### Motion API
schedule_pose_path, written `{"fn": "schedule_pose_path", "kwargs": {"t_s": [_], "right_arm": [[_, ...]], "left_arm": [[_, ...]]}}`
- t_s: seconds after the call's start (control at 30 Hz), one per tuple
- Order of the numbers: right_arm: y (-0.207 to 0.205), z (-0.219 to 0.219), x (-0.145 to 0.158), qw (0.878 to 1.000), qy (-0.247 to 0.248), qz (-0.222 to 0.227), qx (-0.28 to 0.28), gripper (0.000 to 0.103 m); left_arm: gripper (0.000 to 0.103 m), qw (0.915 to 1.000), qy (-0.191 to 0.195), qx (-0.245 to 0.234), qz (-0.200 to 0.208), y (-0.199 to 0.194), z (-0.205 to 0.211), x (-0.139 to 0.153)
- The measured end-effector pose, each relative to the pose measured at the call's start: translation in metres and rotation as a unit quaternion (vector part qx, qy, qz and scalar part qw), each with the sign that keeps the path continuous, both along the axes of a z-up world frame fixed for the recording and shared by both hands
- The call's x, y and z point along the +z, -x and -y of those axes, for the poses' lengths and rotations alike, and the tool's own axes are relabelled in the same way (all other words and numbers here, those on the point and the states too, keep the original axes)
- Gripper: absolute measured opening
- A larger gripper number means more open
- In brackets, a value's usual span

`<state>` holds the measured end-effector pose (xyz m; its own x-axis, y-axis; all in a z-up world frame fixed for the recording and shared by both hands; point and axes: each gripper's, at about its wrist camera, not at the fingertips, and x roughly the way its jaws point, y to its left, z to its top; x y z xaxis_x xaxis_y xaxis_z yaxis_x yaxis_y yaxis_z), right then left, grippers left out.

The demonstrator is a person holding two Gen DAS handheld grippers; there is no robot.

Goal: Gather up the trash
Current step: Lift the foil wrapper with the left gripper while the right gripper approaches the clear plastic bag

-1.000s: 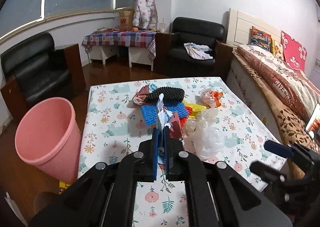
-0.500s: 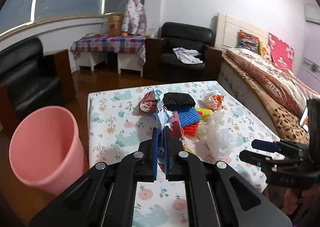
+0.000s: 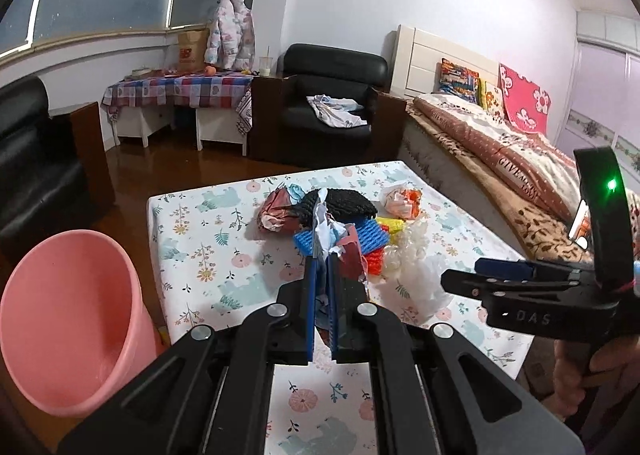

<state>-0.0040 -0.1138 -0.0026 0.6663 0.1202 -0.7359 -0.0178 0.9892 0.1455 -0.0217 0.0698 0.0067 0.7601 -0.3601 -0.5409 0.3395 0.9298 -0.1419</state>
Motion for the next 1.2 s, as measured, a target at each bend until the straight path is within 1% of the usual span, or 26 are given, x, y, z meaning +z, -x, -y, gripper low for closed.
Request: {"fn": "schedule_pose_path", "kwargs": {"t_s": [0.1,0.17,0.23,0.37,0.47,0.57,0.63,0.73,0.93,1.03,1.1,1.2], "right_arm": [[0.006,0.000,-0.001,1.000,-0.014,0.011,-0.005,0.057],[0.008,0.000,-0.003,1.000,-0.020,0.009,-0.003,0.057],[0.012,-0.001,-0.003,1.000,-0.015,0.010,0.008,0.056],[0.021,0.000,0.000,0.999,-0.001,0.026,0.035,0.057],[0.022,0.004,0.005,0.997,0.006,0.043,0.064,0.056],[0.021,0.011,0.006,0.995,0.004,0.055,0.078,0.056],[0.016,0.020,0.004,0.995,0.003,0.057,0.084,0.057],[0.007,0.031,0.000,0.994,-0.012,0.055,0.091,0.057],[-0.009,0.047,-0.014,0.993,-0.042,0.038,0.102,0.057],[-0.016,0.049,-0.023,0.992,-0.048,0.026,0.110,0.057],[-0.022,0.048,-0.030,0.992,-0.051,0.013,0.115,0.057],[-0.027,0.048,-0.034,0.992,-0.050,0.012,0.112,0.057]], "left_arm": [[0.005,1.0000,0.001,0.004,0.004,0.009,-0.003,0.005],[0.005,0.9999,-0.001,0.010,0.007,0.016,-0.004,0.006],[0.005,0.9996,0.009,0.024,0.009,0.024,-0.006,0.007],[0.005,0.9980,0.029,0.056,0.011,0.032,-0.005,0.011],[0.005,0.9963,0.044,0.073,0.007,0.032,-0.002,0.017],[0.005,0.9950,0.049,0.087,0.002,0.026,0.006,0.020],[0.005,0.9949,0.046,0.090,0.000,0.023,0.013,0.021],[0.005,0.9951,0.029,0.095,0.001,0.015,0.024,0.021],[0.005,0.9939,0.026,0.107,-0.004,0.000,0.036,0.012],[0.005,0.9937,0.029,0.108,-0.007,-0.008,0.041,0.009],[0.005,0.9939,0.023,0.107,-0.014,-0.014,0.047,0.005],[0.005,0.9941,0.016,0.105,-0.022,-0.021,0.054,0.001]]}}
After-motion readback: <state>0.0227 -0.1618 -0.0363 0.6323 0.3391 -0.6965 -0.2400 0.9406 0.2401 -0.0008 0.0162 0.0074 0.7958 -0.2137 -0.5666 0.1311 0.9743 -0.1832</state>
